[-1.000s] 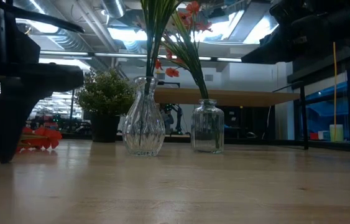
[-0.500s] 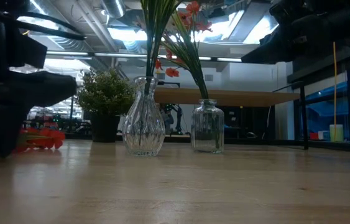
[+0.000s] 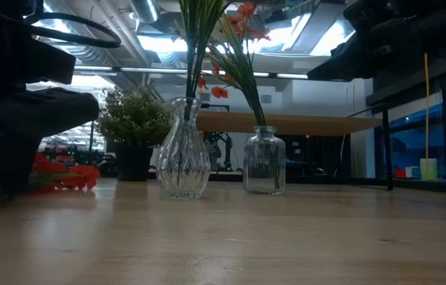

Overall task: Pick and place flowers into a vace then onto a shelf
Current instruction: Put the orange flowers into the bottom transparent vase

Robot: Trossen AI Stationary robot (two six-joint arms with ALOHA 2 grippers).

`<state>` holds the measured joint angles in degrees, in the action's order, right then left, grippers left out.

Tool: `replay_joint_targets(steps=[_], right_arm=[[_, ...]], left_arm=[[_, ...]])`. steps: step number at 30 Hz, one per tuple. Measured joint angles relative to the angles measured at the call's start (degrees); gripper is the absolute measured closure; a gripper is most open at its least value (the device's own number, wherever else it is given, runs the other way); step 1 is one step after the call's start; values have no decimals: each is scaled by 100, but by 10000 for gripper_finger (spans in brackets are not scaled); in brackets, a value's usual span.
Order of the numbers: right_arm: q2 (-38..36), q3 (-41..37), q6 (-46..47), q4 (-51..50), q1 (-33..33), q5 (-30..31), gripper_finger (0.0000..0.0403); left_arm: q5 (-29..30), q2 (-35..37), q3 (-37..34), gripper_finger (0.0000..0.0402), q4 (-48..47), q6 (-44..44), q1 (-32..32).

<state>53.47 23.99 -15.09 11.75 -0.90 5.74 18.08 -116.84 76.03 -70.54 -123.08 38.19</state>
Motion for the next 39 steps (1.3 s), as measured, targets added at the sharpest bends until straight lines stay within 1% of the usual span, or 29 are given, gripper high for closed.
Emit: replay_joint_targets(steps=[3, 7, 13, 16, 24, 30, 39], right_arm=[[0, 0, 0, 0, 1, 0, 399], [0, 0, 1, 0, -1, 0, 399], [0, 0, 2, 0, 1, 0, 399], [0, 0, 2, -2, 1, 0, 399], [0, 0, 2, -2, 1, 0, 399], [-1, 0, 2, -2, 0, 0, 399], [0, 0, 2, -3, 1, -1, 399]], left_arm=[[23, 0, 0, 209, -27, 15, 1], [0, 7, 2, 228, -58, -347, 1], [-586, 9, 4, 237, 21, -1073, 9], [-728, 9, 4, 235, 135, -1270, 12], [-720, 20, 7, 234, 363, -1487, 9], [-726, 24, 7, 247, 517, -1541, 9], [-679, 24, 15, 270, 471, -1564, 9]])
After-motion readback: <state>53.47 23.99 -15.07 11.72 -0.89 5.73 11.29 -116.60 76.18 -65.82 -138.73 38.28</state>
